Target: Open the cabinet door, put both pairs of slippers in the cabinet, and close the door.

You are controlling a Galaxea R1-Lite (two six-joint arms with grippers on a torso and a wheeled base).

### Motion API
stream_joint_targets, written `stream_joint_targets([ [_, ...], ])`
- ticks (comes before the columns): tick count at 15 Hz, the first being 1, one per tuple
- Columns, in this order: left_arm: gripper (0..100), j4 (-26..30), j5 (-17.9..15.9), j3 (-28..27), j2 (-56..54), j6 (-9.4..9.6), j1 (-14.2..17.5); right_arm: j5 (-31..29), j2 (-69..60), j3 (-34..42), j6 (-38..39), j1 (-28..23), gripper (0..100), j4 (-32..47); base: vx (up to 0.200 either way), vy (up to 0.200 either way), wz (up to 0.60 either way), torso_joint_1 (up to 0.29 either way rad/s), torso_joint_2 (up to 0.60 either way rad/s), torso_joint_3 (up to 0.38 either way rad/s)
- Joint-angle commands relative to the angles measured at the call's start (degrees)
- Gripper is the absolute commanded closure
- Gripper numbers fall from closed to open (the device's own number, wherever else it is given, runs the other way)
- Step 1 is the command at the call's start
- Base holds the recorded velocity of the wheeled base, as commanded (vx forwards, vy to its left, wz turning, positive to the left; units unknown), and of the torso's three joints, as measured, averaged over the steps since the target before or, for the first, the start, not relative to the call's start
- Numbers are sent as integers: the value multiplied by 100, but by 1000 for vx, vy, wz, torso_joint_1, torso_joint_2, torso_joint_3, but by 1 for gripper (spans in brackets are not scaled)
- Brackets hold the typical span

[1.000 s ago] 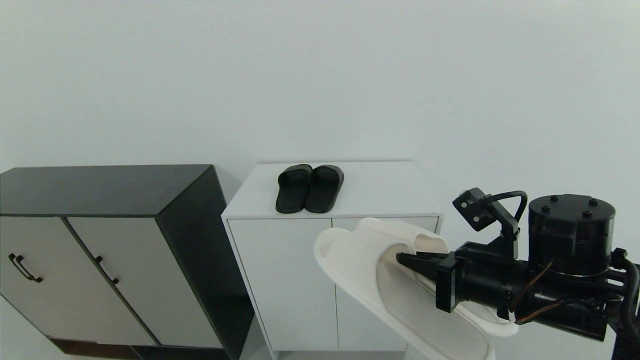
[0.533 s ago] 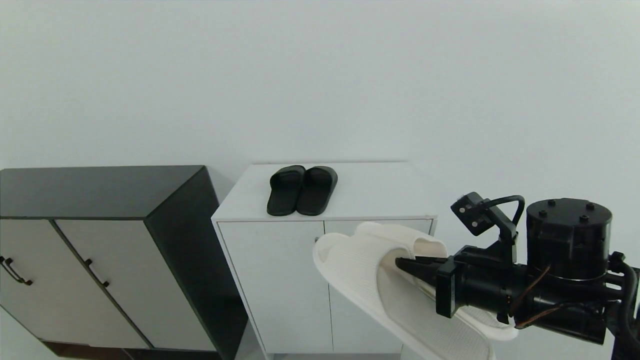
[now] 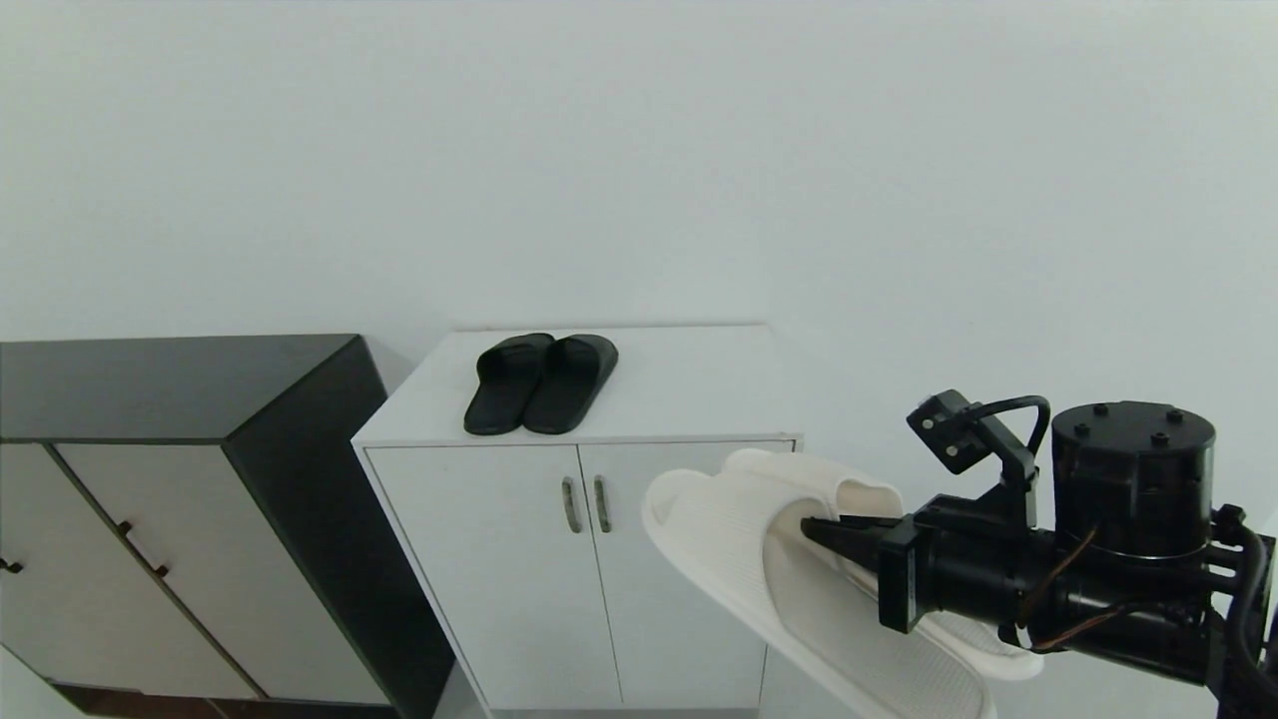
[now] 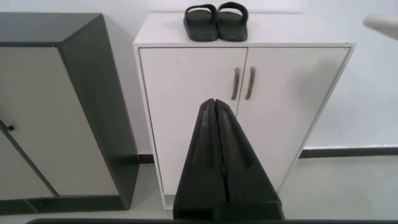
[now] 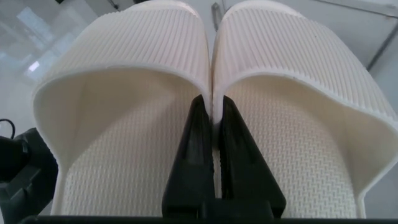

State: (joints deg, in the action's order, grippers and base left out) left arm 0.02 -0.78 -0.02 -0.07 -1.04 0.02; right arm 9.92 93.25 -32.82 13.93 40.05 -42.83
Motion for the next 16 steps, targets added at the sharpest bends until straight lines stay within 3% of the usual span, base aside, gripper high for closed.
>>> stream_joint_targets([
  [1,100,-2,-1,2,7,-2,6,-17,45,12,-14,-6,100,2,0,0,0,0,0,0],
  [11,100,-2,-10,2,7,7,6,1,62,118,-66,-85,100,-33,0,0,0,0,0,0],
  [16,100,-2,-10,-6,7,-2,6,10,71,162,-137,-85,100,-156,0,0,0,-150,299,151],
])
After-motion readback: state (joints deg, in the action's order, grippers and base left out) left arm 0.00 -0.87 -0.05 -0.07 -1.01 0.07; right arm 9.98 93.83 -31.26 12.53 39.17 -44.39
